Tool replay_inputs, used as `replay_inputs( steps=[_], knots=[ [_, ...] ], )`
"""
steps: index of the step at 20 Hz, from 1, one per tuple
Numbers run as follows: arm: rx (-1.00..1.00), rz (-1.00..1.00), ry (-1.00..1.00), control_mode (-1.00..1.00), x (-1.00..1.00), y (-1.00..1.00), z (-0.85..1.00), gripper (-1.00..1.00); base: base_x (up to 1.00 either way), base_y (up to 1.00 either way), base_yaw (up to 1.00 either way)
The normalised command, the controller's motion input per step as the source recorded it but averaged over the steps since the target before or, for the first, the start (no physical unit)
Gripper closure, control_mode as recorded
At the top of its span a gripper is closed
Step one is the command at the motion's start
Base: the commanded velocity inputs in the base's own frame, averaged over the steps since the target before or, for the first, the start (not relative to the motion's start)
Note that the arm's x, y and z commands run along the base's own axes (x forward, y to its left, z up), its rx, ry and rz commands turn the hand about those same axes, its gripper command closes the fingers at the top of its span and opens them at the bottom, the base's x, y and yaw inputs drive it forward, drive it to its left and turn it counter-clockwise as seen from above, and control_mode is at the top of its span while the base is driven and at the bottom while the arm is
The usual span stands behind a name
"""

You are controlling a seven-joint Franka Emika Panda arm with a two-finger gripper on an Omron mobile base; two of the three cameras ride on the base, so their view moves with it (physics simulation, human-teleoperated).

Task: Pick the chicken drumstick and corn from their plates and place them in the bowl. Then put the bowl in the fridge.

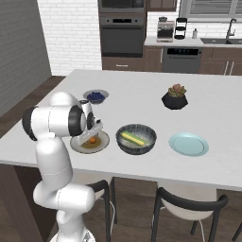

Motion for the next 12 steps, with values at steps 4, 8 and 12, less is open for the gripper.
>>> replay_inputs(
  steps=[4, 8, 12],
  knots=[
    [0.0, 0.14, 0.0, -1.0, 0.0, -0.02, -0.3, 1.0, 0.0, 0.0, 0.0],
    [0.0, 0.14, 0.0, -1.0, 0.0, -0.06, -0.15, 1.0, 0.0, 0.0, 0.0],
    [0.0, 0.1, 0.0, -1.0, -0.04, -0.02, 0.0, 1.0, 0.0, 0.0, 0.0]
  ],
)
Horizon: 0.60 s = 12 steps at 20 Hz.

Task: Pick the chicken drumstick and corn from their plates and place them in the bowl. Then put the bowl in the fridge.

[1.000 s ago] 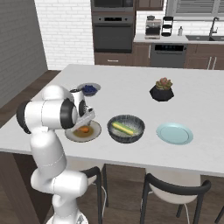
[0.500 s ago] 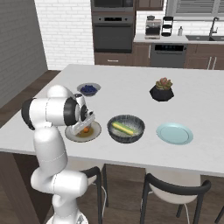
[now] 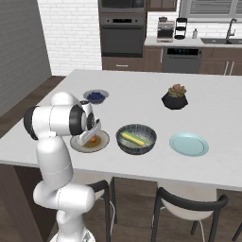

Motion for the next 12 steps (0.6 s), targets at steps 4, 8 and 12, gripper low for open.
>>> replay_inputs(
  steps=[4, 8, 12],
  knots=[
    [0.0, 0.03, 0.0, -1.0, -0.27, -0.07, 0.01, 1.0, 0.0, 0.0, 0.0],
    [0.0, 0.0, 0.0, -1.0, -0.59, -0.17, 0.28, 1.0, 0.0, 0.0, 0.0],
    [0.0, 0.0, -0.1, -1.0, -0.76, -0.14, 0.92, 1.0, 0.0, 0.0, 0.0]
  ],
)
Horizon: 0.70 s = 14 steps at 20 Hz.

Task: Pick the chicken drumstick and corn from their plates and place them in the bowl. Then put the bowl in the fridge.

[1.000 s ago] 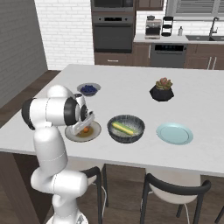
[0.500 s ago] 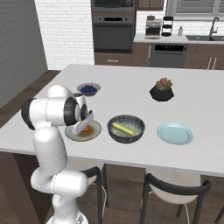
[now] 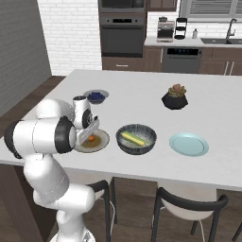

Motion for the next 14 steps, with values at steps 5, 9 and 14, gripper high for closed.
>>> replay_inputs(
  steps=[5, 9, 14],
  knots=[
    [0.0, -0.09, -0.11, -1.0, -0.56, -0.33, 0.96, 1.0, 0.0, 0.0, 0.0],
    [0.0, -0.22, -0.02, -1.0, -0.28, -0.54, 0.86, 1.0, 0.0, 0.0, 0.0],
    [0.0, -0.28, 0.0, -1.0, -0.17, -0.65, 0.68, 1.0, 0.0, 0.0, 0.0]
  ],
)
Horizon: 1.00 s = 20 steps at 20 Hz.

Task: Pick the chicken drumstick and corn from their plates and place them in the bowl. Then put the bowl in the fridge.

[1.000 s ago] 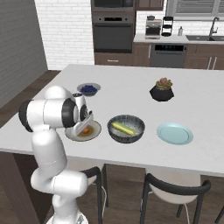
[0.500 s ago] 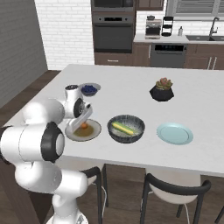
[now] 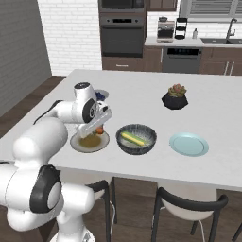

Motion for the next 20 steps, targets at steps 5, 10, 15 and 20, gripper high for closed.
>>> replay_inputs(
  steps=[5, 10, 15, 20],
  knots=[
    [0.04, -0.26, 0.0, -1.0, -0.25, -0.8, 0.52, 1.0, 0.0, 0.0, 0.0],
    [0.05, -0.1, -0.01, -1.0, -0.02, -0.75, 0.08, 1.0, 0.0, 0.0, 0.0],
    [0.17, 0.0, 0.0, -1.0, 0.17, -0.73, -0.24, 1.0, 0.0, 0.0, 0.0],
    [0.09, 0.0, 0.0, -1.0, 0.47, -0.3, -0.4, 1.0, 0.0, 0.0, 0.0]
  ],
)
